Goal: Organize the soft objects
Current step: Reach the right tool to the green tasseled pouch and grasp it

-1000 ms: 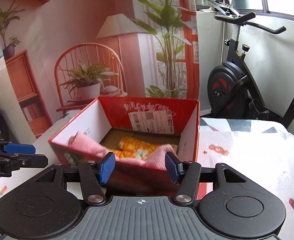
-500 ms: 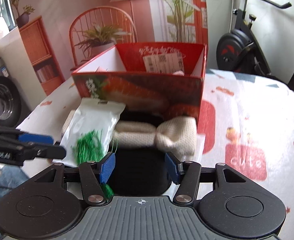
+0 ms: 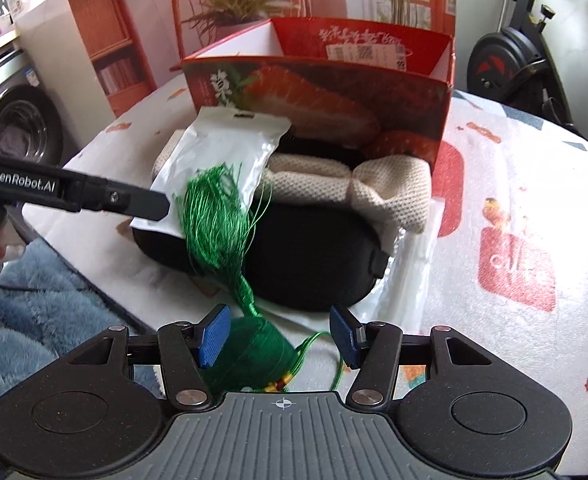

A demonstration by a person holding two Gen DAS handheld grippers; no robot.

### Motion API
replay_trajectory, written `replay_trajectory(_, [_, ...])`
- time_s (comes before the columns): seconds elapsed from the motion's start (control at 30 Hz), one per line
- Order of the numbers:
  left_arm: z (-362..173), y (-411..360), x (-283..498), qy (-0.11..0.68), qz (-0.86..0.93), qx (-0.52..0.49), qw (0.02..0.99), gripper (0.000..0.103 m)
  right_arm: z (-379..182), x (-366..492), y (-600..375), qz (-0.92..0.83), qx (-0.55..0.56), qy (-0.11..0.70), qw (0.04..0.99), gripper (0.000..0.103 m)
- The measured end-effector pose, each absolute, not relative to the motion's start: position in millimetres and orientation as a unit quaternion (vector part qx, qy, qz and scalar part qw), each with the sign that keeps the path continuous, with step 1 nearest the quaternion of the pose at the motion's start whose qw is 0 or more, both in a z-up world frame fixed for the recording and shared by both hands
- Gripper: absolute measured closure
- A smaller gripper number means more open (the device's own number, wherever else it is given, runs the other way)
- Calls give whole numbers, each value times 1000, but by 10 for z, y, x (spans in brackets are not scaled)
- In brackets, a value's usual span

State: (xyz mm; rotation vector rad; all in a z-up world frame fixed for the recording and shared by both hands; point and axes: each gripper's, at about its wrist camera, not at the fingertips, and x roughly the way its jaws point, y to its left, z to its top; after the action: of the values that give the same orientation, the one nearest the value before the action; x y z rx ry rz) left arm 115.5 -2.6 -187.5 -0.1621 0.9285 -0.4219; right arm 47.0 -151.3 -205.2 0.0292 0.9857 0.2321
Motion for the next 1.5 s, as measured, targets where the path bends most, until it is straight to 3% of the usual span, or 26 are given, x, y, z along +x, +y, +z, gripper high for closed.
replay_trajectory(0.33, [-1904,-45,1161,449,-203,-78,867,42,-2224,493,-1517,149,52,505,849,54])
replay_trajectory(0.53, [-1913,-45,1158,451,-203,-80,865,42,-2238,480,-1535,162,70,501,847,70])
replay_trajectory(0.8, [-1938,-64,1168,454,-205,-79,864,42,-2102,526,-1765,141,135,436,879,71])
replay_trajectory(1.17, [-1982,-395,1295,445,-236,-18,863,45,-2304,970,-2061,102,322,420,842,72])
replay_trajectory(1.5, [-1953,-458,1307,446,-260,-31,856,47,-2437,990,-2112,63,341,420,839,72])
